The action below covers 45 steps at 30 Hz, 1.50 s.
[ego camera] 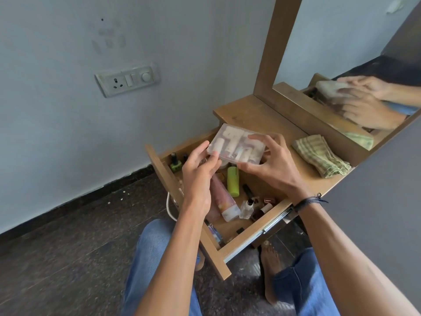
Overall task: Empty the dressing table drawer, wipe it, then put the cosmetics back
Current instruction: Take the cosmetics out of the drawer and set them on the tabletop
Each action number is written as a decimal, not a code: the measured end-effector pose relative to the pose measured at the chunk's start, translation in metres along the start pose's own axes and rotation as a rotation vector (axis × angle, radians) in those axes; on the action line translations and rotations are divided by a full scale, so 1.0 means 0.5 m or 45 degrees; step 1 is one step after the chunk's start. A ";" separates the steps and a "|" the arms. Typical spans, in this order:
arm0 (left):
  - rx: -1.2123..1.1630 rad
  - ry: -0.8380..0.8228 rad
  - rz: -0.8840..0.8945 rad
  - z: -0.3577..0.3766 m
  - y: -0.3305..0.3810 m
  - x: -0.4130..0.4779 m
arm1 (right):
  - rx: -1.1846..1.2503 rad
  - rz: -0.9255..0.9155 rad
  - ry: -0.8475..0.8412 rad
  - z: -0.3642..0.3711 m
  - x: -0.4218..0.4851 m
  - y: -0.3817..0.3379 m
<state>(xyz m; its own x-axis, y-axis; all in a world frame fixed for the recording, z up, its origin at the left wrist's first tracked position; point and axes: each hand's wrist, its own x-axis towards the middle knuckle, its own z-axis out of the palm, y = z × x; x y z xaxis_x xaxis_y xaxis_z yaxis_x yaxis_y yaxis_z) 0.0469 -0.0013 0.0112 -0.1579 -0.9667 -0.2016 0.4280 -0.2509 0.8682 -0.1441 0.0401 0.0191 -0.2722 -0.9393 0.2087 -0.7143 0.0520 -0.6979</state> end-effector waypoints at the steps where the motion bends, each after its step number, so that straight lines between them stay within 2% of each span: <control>1: 0.089 -0.040 0.025 0.000 -0.004 0.002 | 0.001 0.009 0.038 -0.001 0.013 0.006; 7: 0.753 -0.171 0.194 -0.004 -0.040 0.014 | -0.026 0.192 0.243 -0.002 0.092 0.043; 15: 1.365 -0.258 0.171 -0.005 -0.090 0.020 | -0.267 0.387 0.242 0.022 0.194 0.076; 22: 1.467 -0.211 0.279 -0.003 -0.090 0.019 | -0.374 0.367 0.321 0.031 0.236 0.090; 28: 1.535 0.029 0.300 -0.016 -0.094 0.024 | -0.460 0.357 0.323 0.034 0.235 0.086; 32: 1.605 -0.071 0.162 -0.021 -0.105 0.025 | -0.376 0.331 0.322 0.024 0.223 0.072; 39: 1.778 -0.164 0.059 -0.026 -0.117 0.024 | -0.069 0.147 0.519 0.017 0.096 0.009; 41: 1.844 -0.180 0.049 -0.025 -0.114 0.023 | 0.000 0.100 0.457 0.024 0.025 -0.004; 45: 1.868 -0.190 0.014 -0.015 -0.104 0.015 | 0.133 0.170 0.112 0.023 -0.098 -0.008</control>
<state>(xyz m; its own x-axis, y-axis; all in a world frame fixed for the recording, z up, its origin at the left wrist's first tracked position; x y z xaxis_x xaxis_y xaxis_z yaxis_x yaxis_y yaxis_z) 0.0300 0.0043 -0.0387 -0.2882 -0.9311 -0.2235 -0.8198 0.1193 0.5601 -0.1206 0.0818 0.0039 -0.4190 -0.8928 0.1654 -0.5985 0.1346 -0.7897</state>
